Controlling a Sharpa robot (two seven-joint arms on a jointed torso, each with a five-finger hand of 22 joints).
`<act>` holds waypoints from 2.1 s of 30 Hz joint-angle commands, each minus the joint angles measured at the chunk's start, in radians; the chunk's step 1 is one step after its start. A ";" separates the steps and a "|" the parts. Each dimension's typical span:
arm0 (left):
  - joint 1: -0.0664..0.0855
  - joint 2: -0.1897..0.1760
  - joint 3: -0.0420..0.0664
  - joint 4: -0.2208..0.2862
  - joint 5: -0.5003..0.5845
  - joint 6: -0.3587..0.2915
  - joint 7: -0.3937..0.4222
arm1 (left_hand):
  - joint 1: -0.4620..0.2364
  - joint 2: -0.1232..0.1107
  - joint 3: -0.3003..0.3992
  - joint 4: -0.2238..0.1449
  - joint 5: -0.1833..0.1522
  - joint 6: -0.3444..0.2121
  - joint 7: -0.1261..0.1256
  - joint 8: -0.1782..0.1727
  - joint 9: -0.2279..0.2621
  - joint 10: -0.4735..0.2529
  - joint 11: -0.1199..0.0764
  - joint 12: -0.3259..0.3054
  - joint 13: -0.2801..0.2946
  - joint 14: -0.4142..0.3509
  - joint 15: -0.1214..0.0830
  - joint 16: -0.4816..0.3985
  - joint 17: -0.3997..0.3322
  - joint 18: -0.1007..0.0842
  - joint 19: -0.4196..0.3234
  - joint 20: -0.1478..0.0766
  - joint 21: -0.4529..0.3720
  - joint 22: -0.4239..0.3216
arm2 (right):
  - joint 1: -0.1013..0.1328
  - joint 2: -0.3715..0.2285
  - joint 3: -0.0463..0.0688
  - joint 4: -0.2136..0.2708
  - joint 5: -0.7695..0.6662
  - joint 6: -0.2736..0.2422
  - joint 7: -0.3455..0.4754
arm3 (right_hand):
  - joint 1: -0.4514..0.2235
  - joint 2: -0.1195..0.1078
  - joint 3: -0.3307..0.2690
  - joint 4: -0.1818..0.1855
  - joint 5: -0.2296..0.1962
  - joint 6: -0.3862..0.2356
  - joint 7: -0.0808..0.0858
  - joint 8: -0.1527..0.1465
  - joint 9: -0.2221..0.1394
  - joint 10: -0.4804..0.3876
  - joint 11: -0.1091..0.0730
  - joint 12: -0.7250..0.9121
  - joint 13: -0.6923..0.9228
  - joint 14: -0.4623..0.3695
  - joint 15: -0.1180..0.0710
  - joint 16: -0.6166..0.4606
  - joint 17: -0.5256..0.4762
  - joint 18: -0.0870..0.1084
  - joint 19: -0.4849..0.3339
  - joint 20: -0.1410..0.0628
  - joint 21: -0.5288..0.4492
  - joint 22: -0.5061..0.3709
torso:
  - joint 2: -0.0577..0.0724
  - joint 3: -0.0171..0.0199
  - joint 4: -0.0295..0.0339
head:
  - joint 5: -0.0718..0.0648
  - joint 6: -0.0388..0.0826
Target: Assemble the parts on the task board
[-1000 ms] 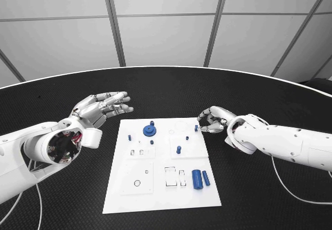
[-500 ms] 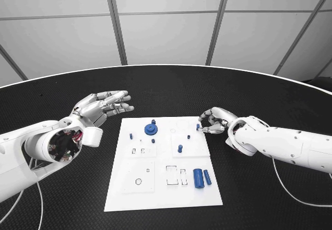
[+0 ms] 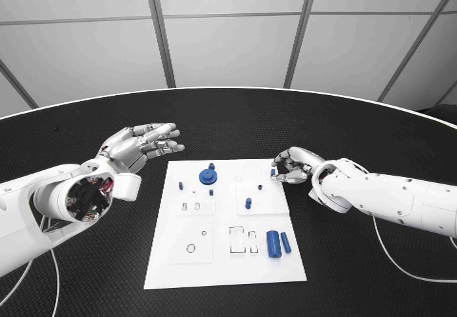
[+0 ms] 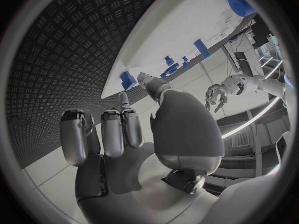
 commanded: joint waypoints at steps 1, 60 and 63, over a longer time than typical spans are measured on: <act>0.000 0.000 0.000 0.000 0.000 0.000 0.000 | -0.009 -0.002 0.004 -0.001 0.001 -0.007 0.002 -0.006 0.001 -0.008 0.000 -0.005 0.001 -0.004 0.000 0.006 0.001 0.011 -0.008 -0.001 0.007 0.002 | 0.000 0.002 0.000 -0.001 0.000 0.000 -0.001 | 0.002 0.013 -0.006 0.002 -0.003 0.011 -0.002 0.006 0.002 0.060 0.002 0.004 0.214 0.087 0.009 0.004 0.189 0.003 0.078 0.010 0.007 0.234 | -0.001 -0.0007 0.0000 | 0.001 -0.002; 0.000 -0.006 0.000 0.006 0.000 0.000 -0.002 | -0.012 -0.004 0.009 -0.005 0.001 -0.008 0.003 -0.005 0.003 -0.009 0.000 -0.005 0.002 -0.007 0.001 0.006 0.002 0.011 -0.010 0.000 0.007 0.001 | 0.000 0.030 0.000 -0.033 0.000 0.036 -0.032 | 0.024 0.069 0.033 -0.004 0.007 0.106 -0.023 0.048 0.016 0.078 -0.017 0.023 0.233 0.090 -0.002 0.009 0.202 -0.002 0.091 0.003 0.022 0.250 | 0.000 0.0021 -0.0009 | 0.006 -0.023; 0.000 -0.007 0.000 0.006 0.000 0.000 -0.002 | -0.012 -0.004 0.009 -0.005 0.001 -0.008 0.003 -0.005 0.003 -0.009 0.000 -0.005 0.002 -0.007 0.001 0.006 0.002 0.011 -0.010 0.000 0.007 0.001 | 0.000 0.031 0.000 -0.035 0.000 0.037 -0.033 | 0.027 0.072 0.036 -0.006 0.008 0.109 -0.025 0.050 0.017 0.078 -0.018 0.023 0.233 0.090 -0.004 0.009 0.202 -0.002 0.092 0.001 0.022 0.250 | 0.000 0.0024 -0.0011 | 0.006 -0.025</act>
